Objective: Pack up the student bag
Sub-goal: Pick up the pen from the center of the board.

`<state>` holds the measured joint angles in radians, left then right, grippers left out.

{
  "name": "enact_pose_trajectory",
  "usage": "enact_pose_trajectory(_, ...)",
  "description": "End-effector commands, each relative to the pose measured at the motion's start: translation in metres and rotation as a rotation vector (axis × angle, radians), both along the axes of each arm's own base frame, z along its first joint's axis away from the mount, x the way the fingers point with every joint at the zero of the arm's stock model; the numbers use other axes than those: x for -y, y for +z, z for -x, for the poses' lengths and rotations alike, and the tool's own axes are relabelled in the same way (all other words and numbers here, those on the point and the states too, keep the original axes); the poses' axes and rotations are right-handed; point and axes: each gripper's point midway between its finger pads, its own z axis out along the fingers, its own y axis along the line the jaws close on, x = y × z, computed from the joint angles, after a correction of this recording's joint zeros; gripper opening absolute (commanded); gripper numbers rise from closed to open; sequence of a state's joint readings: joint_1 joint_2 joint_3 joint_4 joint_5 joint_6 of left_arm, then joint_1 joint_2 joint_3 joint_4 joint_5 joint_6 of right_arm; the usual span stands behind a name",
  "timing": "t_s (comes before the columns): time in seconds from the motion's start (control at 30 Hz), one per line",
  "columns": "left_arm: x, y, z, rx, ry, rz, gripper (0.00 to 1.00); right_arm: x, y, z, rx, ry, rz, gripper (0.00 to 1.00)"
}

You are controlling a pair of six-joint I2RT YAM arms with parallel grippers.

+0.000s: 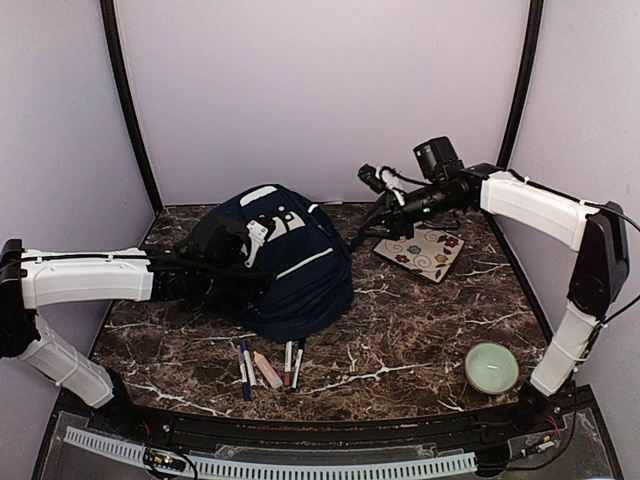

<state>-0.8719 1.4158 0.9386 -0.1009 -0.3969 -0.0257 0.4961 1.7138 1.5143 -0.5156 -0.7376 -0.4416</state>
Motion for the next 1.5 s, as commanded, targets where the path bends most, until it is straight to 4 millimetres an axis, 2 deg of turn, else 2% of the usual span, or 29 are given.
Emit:
enact_pose_trajectory(0.0, -0.041, -0.010, 0.000, -0.182, 0.147, 0.196, 0.80, -0.028, -0.062, 0.073, 0.007, 0.283, 0.187, 0.35)
enact_pose_trajectory(0.1, -0.049, -0.013, -0.005, -0.199, 0.182, 0.236, 0.79, -0.045, -0.092, 0.095, 0.068, 0.375, 0.278, 0.38)
enact_pose_trajectory(0.2, -0.049, -0.021, -0.011, -0.234, 0.188, 0.248, 0.78, -0.061, -0.120, 0.110, 0.141, 0.471, 0.368, 0.39)
enact_pose_trajectory(0.33, -0.036, -0.025, -0.015, -0.257, 0.153, 0.289, 0.75, -0.083, -0.148, 0.128, 0.200, 0.585, 0.478, 0.36)
enact_pose_trajectory(0.53, -0.030, -0.029, -0.018, -0.280, 0.167, 0.333, 0.72, -0.107, -0.183, 0.150, 0.289, 0.695, 0.585, 0.33)
enact_pose_trajectory(0.87, -0.037, -0.027, -0.012, -0.260, 0.177, 0.338, 0.72, -0.127, -0.207, 0.172, 0.340, 0.772, 0.634, 0.37)
enact_pose_trajectory(1.2, -0.029, -0.034, -0.014, -0.286, 0.163, 0.358, 0.72, -0.135, -0.231, 0.173, 0.323, 0.790, 0.651, 0.36)
enact_pose_trajectory(1.37, -0.028, -0.038, -0.013, -0.303, 0.161, 0.361, 0.72, -0.132, -0.235, 0.178, 0.306, 0.804, 0.664, 0.36)
enact_pose_trajectory(1.47, -0.029, -0.041, -0.012, -0.309, 0.164, 0.355, 0.72, -0.132, -0.226, 0.186, 0.309, 0.820, 0.662, 0.36)
